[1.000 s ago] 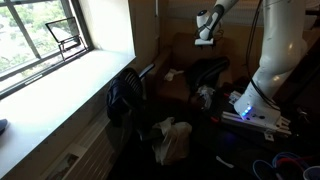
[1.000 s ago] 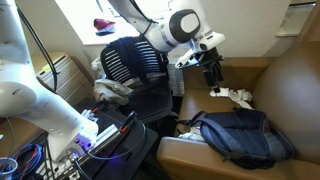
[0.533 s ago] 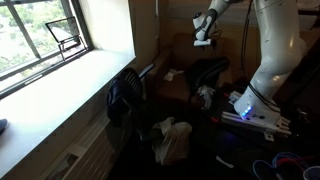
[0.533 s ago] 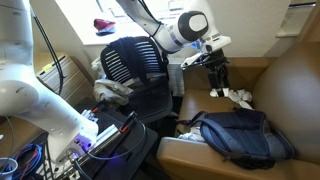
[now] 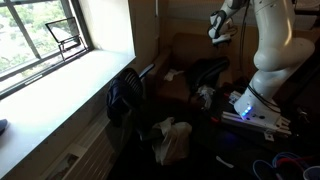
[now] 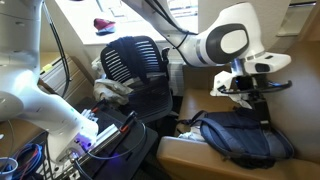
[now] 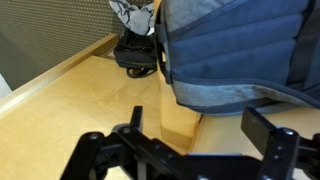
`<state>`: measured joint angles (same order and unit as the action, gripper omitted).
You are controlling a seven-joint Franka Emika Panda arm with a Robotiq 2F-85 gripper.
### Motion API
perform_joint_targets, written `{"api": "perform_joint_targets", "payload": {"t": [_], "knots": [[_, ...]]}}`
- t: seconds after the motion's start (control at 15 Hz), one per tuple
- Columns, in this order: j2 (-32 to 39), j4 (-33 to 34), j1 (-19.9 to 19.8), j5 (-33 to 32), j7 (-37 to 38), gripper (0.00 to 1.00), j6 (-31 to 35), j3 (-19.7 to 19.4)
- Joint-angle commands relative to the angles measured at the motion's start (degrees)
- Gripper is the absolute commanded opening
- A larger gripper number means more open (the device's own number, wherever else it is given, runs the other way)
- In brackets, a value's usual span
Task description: Take the bag from the brown chair and place it on the black chair
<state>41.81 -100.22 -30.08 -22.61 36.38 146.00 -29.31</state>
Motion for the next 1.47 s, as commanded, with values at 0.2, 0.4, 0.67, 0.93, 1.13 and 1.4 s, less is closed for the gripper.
{"api": "perform_joint_targets", "payload": {"t": [0.2, 0.4, 0.67, 0.93, 1.13, 1.4], "knots": [[5.54, 5.89, -1.91, 7.42, -8.27, 1.00, -0.15, -2.18], [6.16, 7.18, -4.24, 8.92, -19.06, 1.00, -3.11, 0.89], [12.49, 14.40, -4.58, 6.92, -26.14, 1.00, -13.08, -0.77], [13.59, 14.55, -3.31, 5.16, -24.64, 1.00, -16.11, -2.47], [14.70, 15.43, -3.16, 5.11, -24.39, 1.00, -16.41, -2.81], [14.41, 13.19, -5.10, 12.45, -17.97, 1.00, -11.99, -0.30]]}}
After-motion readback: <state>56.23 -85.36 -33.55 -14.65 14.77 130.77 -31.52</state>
